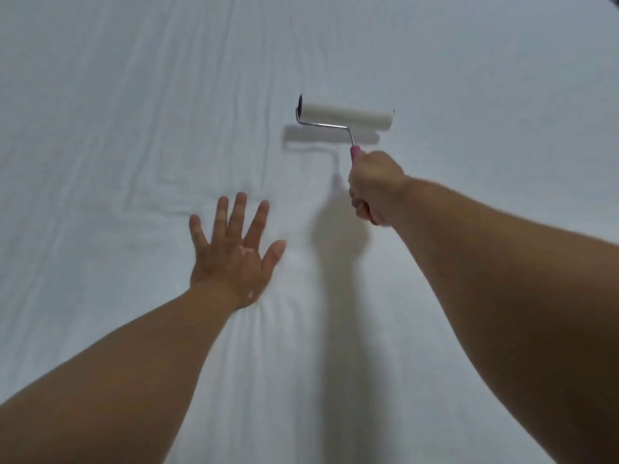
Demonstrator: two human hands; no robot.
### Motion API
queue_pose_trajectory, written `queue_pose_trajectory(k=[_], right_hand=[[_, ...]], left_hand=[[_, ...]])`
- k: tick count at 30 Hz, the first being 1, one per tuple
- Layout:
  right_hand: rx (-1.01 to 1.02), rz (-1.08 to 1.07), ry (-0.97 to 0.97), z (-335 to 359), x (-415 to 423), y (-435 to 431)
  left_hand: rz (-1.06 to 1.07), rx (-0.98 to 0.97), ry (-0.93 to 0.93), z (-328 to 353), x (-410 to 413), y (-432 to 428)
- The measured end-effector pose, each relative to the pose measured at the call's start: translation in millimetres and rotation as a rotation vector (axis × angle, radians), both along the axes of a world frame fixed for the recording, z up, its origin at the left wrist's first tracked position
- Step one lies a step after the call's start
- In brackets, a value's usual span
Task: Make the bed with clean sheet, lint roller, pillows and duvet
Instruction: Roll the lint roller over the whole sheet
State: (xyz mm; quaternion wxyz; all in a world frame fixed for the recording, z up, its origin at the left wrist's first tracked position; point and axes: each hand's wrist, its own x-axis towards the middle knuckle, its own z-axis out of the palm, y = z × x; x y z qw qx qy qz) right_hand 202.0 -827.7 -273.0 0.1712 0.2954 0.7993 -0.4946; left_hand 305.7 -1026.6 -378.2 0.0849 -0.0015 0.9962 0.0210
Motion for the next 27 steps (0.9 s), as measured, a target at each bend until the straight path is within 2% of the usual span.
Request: queue_pose_trajectory(k=[3, 7, 10, 18, 27], right_hand=[[0.034, 0.094, -0.071, -6, -14, -4], [0.220, 0.338, -0.016, -18, 4, -4], [0.221, 0.344, -0.001, -16, 30, -2], [0.315, 0.427, -0.114, -13, 122, 12], [0.292, 0.514, -0.185, -9, 250, 38]], left_hand=[[0.004, 0.002, 0.037, -9, 0, -1], [-0.003, 0.000, 0.062, -15, -1, -1], [0.001, 0.000, 0.036, -13, -1, -1], [-0.014, 0.018, -0.046, 4, 8, -1], [-0.084, 0.018, -0.101, 18, 113, 17]])
